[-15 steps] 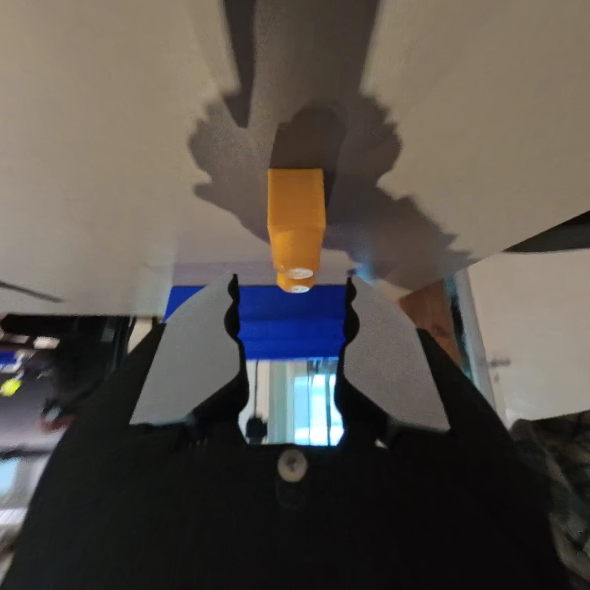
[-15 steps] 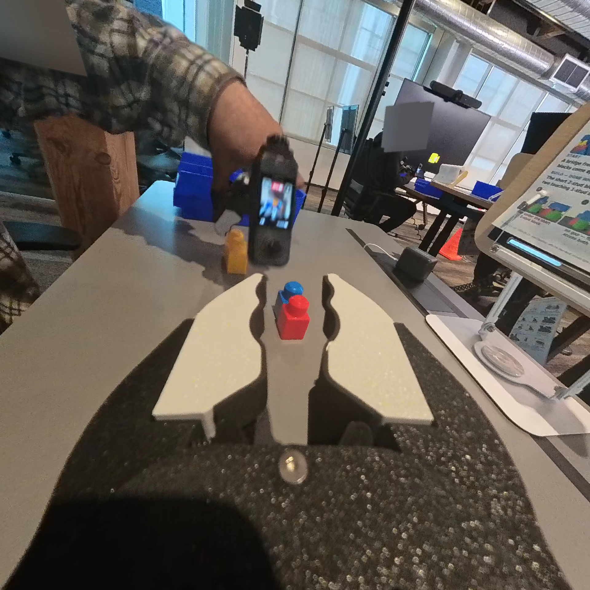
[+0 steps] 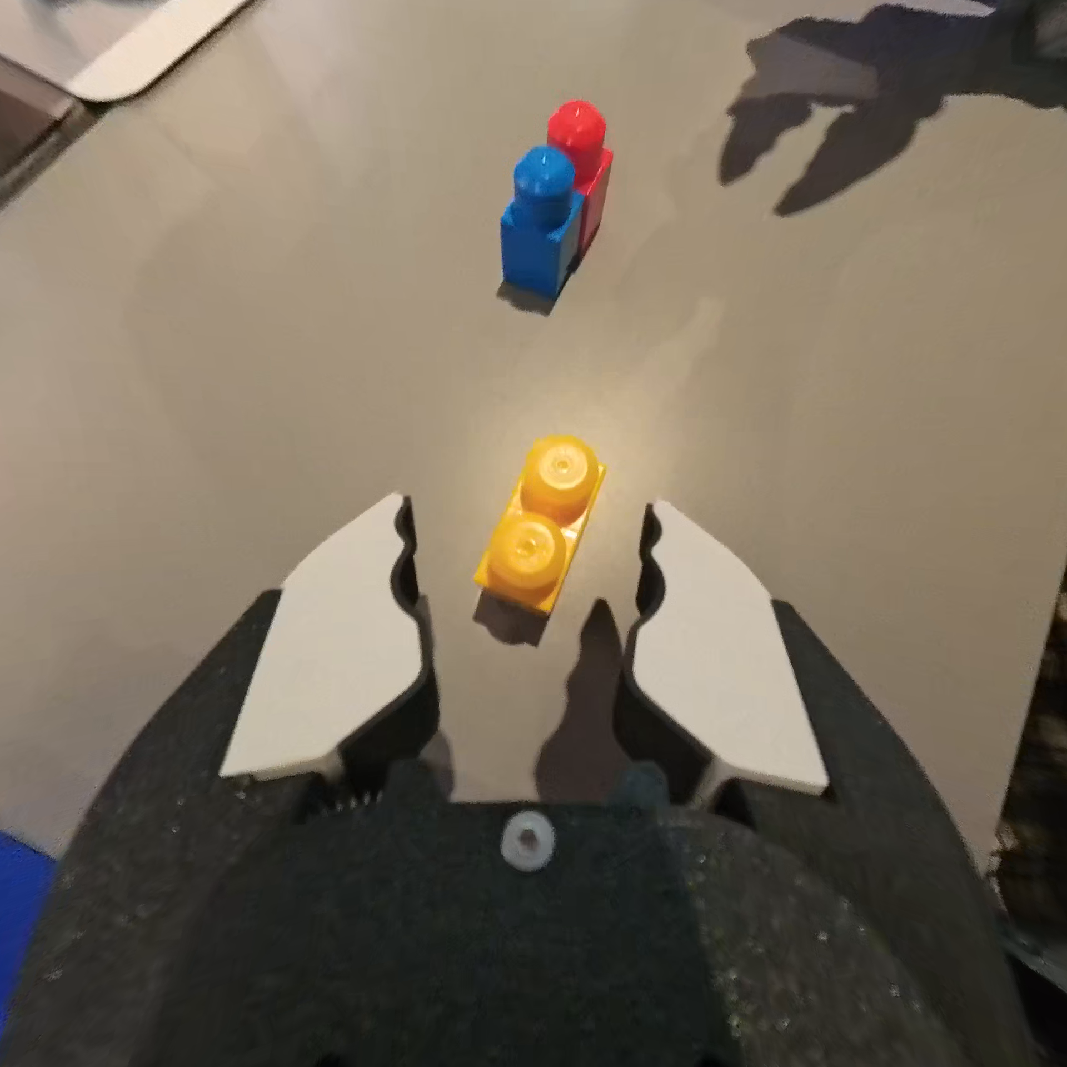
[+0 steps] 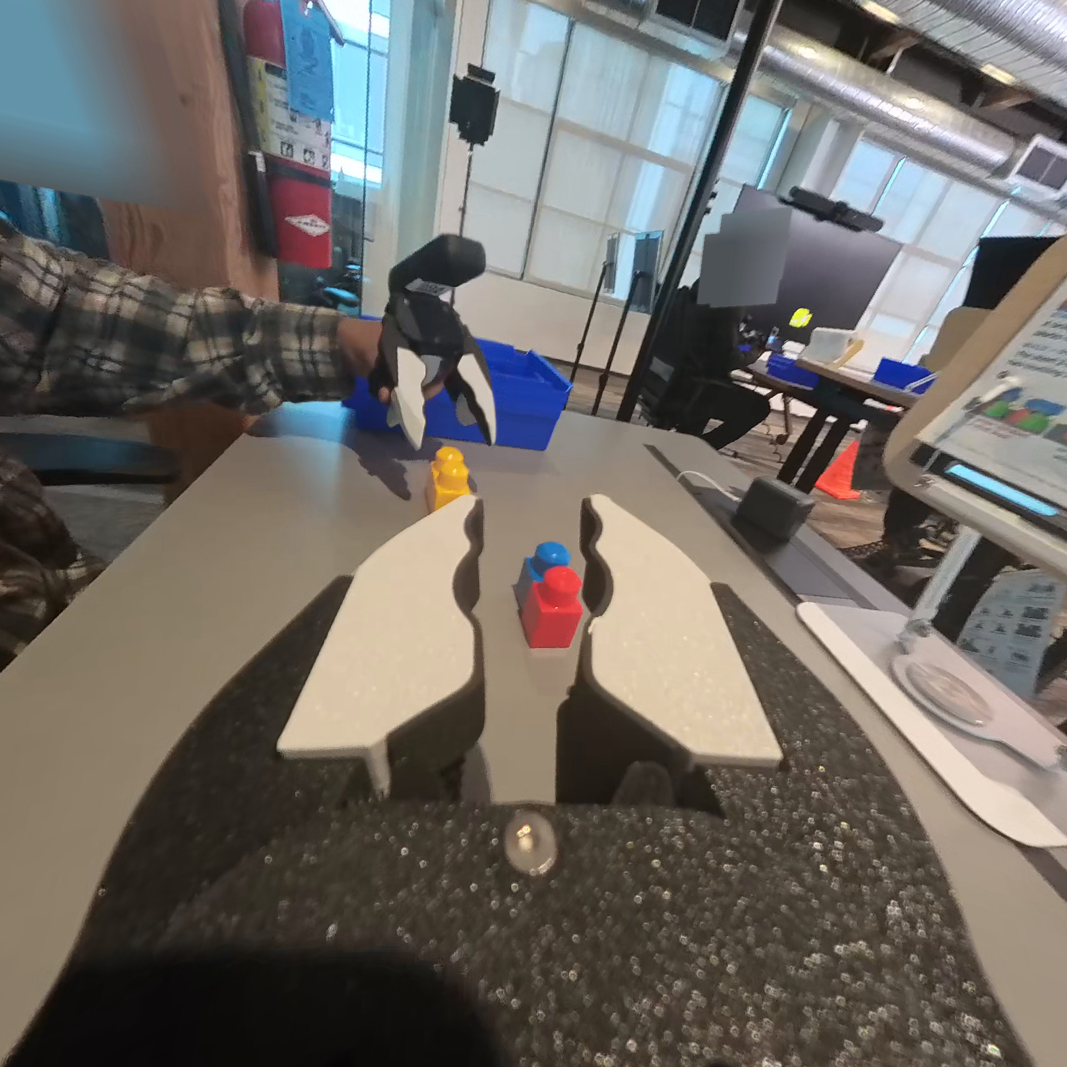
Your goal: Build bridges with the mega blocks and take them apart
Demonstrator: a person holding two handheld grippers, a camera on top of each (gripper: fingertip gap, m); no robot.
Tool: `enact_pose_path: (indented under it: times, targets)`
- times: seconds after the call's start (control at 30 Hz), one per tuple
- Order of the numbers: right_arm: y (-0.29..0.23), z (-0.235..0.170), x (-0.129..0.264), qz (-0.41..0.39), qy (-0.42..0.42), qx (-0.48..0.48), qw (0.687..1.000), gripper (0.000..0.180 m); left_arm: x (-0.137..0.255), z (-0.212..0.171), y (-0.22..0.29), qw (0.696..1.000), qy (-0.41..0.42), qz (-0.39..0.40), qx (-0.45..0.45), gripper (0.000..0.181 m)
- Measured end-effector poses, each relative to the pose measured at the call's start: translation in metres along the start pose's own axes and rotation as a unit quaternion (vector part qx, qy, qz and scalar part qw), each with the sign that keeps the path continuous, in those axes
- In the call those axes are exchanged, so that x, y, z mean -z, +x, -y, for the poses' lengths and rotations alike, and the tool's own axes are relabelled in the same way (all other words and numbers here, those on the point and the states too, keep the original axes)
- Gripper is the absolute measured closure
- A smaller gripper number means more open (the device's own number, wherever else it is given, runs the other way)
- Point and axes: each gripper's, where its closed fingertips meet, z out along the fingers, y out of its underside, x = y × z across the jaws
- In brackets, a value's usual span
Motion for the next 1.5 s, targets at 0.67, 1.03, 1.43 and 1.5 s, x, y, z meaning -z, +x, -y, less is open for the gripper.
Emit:
enact_pose_path:
  times: [0.67, 1.03, 1.43, 1.5]
  targets:
    - [-0.001, -0.020, -0.039, -0.002, -0.063, -0.011, 0.998, 0.148, -0.050, 0.053, 0.019, 0.998, -0.029, -0.046, -0.045, 0.143]
    - [0.013, -0.008, -0.103, 0.058, -0.106, -0.007, 0.993, 0.146, -0.087, 0.149, 0.052, 0.985, 0.031, -0.101, -0.133, 0.143]
    - [0.007, -0.032, -0.124, 0.104, -0.134, -0.049, 0.984, 0.148, -0.087, 0.139, 0.046, 0.985, 0.051, -0.122, -0.113, 0.143]
    - [0.005, -0.033, -0.126, 0.110, -0.131, -0.059, 0.983, 0.151, -0.087, 0.139, 0.047, 0.984, 0.052, -0.123, -0.116, 0.143]
